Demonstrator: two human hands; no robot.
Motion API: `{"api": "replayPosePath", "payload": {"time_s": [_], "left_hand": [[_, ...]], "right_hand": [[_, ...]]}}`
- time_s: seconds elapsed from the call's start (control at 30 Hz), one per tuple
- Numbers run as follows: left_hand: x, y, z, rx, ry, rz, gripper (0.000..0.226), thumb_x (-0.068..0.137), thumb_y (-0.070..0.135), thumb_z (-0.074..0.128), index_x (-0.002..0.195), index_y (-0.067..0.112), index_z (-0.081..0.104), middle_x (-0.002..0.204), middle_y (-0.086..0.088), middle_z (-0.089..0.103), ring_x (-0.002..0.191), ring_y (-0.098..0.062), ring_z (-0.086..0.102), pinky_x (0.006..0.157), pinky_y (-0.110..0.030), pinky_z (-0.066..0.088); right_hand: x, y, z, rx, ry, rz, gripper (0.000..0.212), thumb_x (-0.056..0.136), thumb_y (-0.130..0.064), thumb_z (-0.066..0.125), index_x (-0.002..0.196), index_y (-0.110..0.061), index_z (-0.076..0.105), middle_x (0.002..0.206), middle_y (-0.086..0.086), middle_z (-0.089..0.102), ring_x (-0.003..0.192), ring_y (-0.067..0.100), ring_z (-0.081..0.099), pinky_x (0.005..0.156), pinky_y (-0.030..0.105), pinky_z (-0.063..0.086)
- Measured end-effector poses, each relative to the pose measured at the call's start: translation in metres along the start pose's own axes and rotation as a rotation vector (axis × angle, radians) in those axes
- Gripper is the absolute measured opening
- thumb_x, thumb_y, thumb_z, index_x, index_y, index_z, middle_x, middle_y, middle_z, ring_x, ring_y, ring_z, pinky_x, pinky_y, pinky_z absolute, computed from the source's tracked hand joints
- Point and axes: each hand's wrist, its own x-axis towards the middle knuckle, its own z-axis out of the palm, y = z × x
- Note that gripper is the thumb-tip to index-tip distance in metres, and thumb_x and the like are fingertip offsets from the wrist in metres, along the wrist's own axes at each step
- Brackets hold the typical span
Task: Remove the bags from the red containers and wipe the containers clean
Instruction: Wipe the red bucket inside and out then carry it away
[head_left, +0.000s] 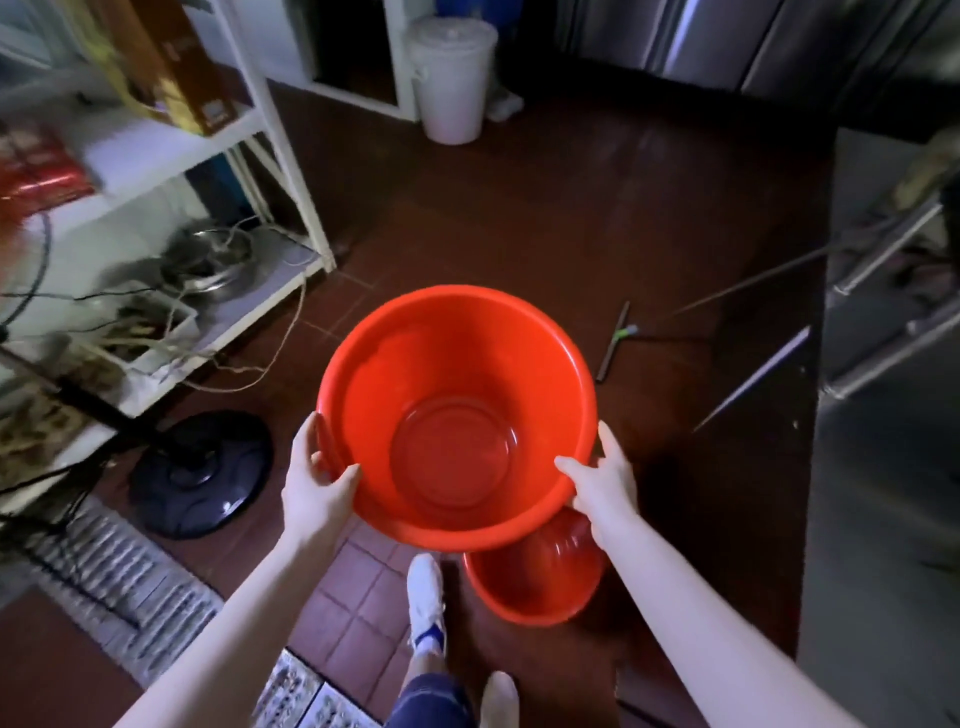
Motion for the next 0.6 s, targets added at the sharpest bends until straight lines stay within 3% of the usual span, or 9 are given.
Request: {"api": "replayPosePath", "payload": {"time_s": [0.17,0.23,0.43,0.6], "left_hand": [[0.082,0.021,0.063,0.003,-0.165,0.045,0.083,0.08,0.002,0.067,0.143,0.043,0.033,0.124,-0.004,0.062,0.108,-0.021,0.062,0.083,-0.037,0.055],[0.116,0.036,0.09,-0.002,-0.227,0.059,0.082,0.081,0.002,0.068,0.144,0.043,0.034,0.118,-0.003,0.064,0.101,-0.016,0.063,0.087,-0.037,0.053],[0.19,0.064,0.168,0.046,-0.356,0.073,0.083,0.081,0.007,0.071,0.144,0.043,0.032,0.117,0.002,0.061,0.105,-0.011,0.058,0.1,-0.035,0.044],[0.225,0.056,0.239,0.061,-0.398,0.018,0.082,0.083,0.002,0.069,0.143,0.044,0.032,0.129,-0.004,0.061,0.116,-0.016,0.06,0.105,-0.043,0.045]], "right_hand": [[0.046,-0.021,-0.008,0.027,0.156,0.041,0.08,0.084,-0.015,0.073,0.148,-0.038,0.032,0.144,0.006,0.047,0.123,0.031,0.055,0.097,0.051,0.051],[0.067,-0.034,-0.01,0.049,0.216,0.06,0.079,0.083,-0.013,0.073,0.147,-0.038,0.033,0.142,0.007,0.049,0.119,0.031,0.057,0.093,0.05,0.054],[0.138,-0.059,-0.011,0.032,0.349,0.158,0.084,0.083,-0.006,0.072,0.148,-0.037,0.03,0.14,0.009,0.05,0.121,0.033,0.056,0.092,0.051,0.054],[0.201,-0.045,-0.02,0.053,0.427,0.193,0.083,0.081,0.0,0.072,0.148,-0.033,0.034,0.141,0.007,0.051,0.124,0.033,0.055,0.098,0.052,0.05]]}}
